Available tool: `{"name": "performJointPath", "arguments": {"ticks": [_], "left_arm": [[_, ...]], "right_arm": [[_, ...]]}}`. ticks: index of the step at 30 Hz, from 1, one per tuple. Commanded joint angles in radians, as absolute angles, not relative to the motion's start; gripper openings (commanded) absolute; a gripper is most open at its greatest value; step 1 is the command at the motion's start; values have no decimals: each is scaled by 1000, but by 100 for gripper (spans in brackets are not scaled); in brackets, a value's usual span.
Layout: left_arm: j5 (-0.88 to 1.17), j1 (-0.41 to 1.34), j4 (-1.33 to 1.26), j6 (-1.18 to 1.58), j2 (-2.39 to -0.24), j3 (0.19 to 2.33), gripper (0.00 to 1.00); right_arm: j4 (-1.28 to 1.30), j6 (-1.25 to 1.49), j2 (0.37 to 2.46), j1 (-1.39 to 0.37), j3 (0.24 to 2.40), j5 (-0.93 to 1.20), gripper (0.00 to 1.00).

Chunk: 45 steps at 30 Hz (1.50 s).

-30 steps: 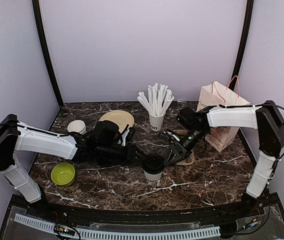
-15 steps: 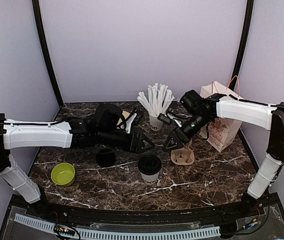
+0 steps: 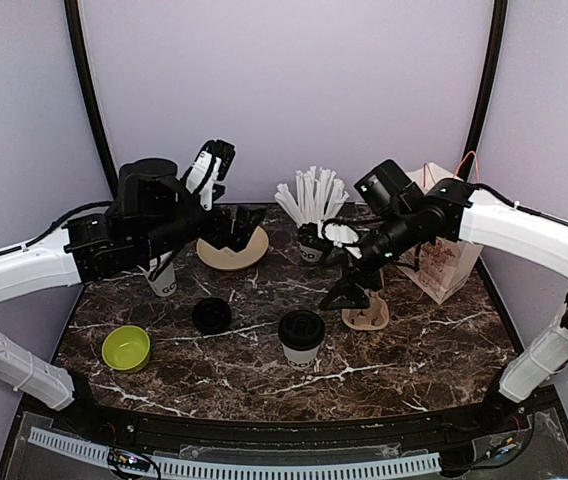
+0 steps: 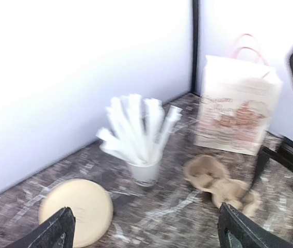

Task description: Pack the takeout coffee

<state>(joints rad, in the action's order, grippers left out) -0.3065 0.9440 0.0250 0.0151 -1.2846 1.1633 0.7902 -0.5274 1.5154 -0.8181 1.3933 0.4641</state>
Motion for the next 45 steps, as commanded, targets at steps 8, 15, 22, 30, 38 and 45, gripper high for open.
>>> {"name": "performJointPath", "arguments": {"ticks": [8,15,22,30,38,45], "left_arm": [[-444,831,-192,-67,-1129,957,99],[-457,831,-180,-96,-1114,956,99],[-467,829,-176,-102,-1115,957,99],[-468,828,-170,-100,-1128,962,99],[-471,812,-153,-105,-1121,973,99],[-493,804,-154,-111,-1095,973,99]], "right_arm": [[823,-647,1691,-970,1479,304,99],[846,-632,1764,-981,1525,288,99],[882,-634,1794,-989,1520,312,96],[871,-612,1816,-989,1521,296,82],[904,-608,1865,-987,1619,276,65],[881,-565,1912,-927,1739,237,62]]}}
